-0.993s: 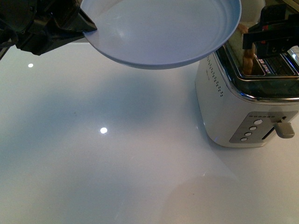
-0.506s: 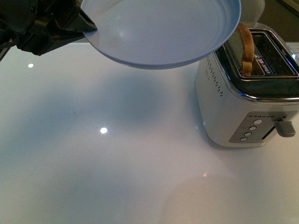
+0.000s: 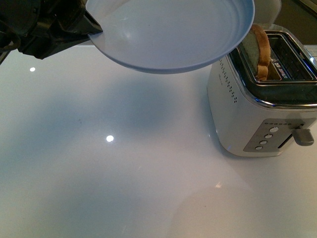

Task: Left arm holds plate, right arm toasts bread

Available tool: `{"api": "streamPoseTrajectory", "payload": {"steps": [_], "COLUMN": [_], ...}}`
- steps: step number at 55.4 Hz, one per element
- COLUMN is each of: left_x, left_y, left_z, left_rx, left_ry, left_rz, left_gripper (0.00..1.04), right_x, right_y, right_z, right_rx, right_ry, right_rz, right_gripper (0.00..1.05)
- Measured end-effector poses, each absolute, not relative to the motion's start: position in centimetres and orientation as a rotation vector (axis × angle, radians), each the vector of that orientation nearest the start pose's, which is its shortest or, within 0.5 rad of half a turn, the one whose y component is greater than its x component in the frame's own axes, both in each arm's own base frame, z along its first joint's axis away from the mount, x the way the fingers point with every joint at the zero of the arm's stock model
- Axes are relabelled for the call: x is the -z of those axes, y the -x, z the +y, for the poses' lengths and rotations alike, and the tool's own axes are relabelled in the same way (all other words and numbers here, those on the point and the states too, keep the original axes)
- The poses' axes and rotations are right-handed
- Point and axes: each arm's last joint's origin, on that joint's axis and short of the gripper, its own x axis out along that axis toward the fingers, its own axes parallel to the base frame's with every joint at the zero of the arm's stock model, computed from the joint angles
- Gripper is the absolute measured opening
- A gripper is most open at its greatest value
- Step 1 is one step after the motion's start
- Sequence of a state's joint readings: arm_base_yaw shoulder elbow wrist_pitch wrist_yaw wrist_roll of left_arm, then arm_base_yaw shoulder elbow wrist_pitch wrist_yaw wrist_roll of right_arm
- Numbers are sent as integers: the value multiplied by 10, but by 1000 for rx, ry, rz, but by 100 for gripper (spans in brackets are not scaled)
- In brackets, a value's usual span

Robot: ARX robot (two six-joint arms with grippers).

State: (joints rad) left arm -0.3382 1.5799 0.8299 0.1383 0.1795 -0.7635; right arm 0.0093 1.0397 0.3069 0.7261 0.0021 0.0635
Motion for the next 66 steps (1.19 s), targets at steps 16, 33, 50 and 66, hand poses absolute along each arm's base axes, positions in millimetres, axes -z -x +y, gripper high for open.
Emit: {"api": "streamPoseTrajectory", "payload": {"steps": [16, 33, 50, 66], "left_x": [-188, -187, -187, -187], "left_y": [-300, -300, -300, -300], "left_z": [-113, -112, -112, -112], "left_rx": [242, 235, 234, 232], "left_ry": [658, 648, 638, 635], "left_rz": [781, 790, 788, 786], "left_gripper": [3, 3, 3, 3], "right_x": [-191, -177, -170, -172], "right_y": [-174, -145, -132, -121], "right_z": [0, 0, 0, 0], "right_rx": [-1, -1, -1, -1], "right_ry": [-14, -6, -5, -5], "right_rz": [9, 9, -7, -17], "right_gripper": [18, 2, 2, 2]}}
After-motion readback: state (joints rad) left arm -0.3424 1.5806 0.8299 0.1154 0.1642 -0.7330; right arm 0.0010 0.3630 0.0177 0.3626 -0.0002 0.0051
